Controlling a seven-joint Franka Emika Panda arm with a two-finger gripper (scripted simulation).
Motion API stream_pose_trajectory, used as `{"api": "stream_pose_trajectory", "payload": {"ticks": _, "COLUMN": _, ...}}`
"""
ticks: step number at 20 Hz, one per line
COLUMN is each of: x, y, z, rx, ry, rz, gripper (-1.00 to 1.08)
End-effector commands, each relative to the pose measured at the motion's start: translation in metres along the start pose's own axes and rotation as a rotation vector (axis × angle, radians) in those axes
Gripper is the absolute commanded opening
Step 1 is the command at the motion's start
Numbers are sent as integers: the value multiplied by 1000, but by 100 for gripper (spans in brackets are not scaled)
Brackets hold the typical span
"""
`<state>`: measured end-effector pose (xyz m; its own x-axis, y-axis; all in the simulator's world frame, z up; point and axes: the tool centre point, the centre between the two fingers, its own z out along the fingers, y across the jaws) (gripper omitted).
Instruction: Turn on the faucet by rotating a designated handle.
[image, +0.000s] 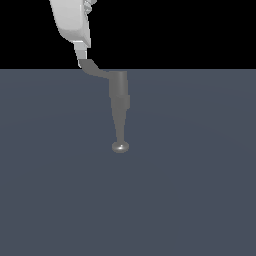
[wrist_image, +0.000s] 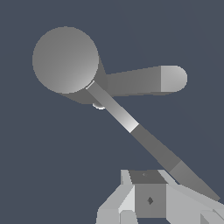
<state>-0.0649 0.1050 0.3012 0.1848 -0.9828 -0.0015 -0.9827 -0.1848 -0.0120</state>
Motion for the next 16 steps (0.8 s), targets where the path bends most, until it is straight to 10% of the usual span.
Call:
{"api": "stream_pose_trajectory", "payload": {"ticks": 1, "x": 14, "y": 9, "z": 2, "rx": -6, "ry": 1, "rz": 13, "gripper": -100}}
{"api": "stream_pose_trajectory", "payload": {"ticks": 16, "x": 51, "y": 39, "z": 0, "rx": -3, "ry": 1, "rz": 4, "gripper": -100}}
